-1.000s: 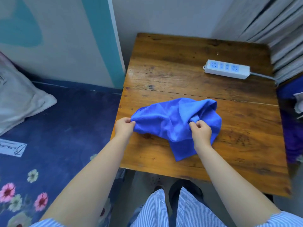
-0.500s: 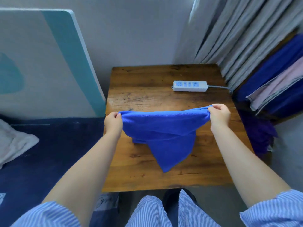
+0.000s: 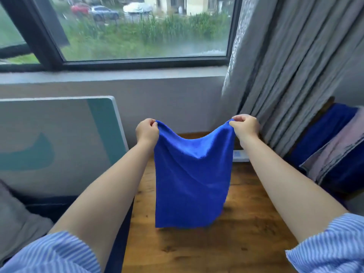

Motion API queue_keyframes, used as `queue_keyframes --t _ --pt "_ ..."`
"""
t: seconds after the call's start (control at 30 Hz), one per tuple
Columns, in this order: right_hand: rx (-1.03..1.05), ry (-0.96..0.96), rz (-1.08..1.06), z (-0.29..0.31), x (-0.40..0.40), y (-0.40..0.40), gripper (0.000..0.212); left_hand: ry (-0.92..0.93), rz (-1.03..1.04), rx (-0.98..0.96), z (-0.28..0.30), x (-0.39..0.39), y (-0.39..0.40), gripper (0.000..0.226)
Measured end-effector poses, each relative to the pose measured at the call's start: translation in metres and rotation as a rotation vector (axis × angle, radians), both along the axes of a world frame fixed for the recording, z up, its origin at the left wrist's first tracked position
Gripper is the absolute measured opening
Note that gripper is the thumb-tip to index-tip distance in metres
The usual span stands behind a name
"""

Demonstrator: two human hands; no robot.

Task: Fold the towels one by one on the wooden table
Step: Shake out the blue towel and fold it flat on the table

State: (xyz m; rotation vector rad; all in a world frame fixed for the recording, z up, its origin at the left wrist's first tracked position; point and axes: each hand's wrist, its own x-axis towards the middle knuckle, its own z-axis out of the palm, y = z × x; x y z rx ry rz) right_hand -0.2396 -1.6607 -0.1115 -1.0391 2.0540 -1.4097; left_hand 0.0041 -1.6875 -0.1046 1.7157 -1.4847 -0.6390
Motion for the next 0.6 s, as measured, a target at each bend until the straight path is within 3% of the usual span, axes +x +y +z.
queue_keyframes --t 0.17,0.33,0.47,0.6 --pt "-0.177 0.011 0.130 0.052 0.018 -0.057 0.020 0.069 0.097 -0.182 0.048 0.011 -0.039 0.027" --pt "-0.229 0.051 0.204 0.060 0.027 -0.069 0.019 0.168 0.236 -0.216 0.043 0.036 -0.047 0.026" --pt "0.000 0.183 0.229 0.018 0.026 -0.052 0.018 0.029 0.226 -0.032 0.001 0.055 -0.034 0.025" --pt "0.353 0.374 0.310 -0.043 0.022 -0.017 0.021 -0.163 0.073 0.208 -0.052 0.064 -0.003 0.021"
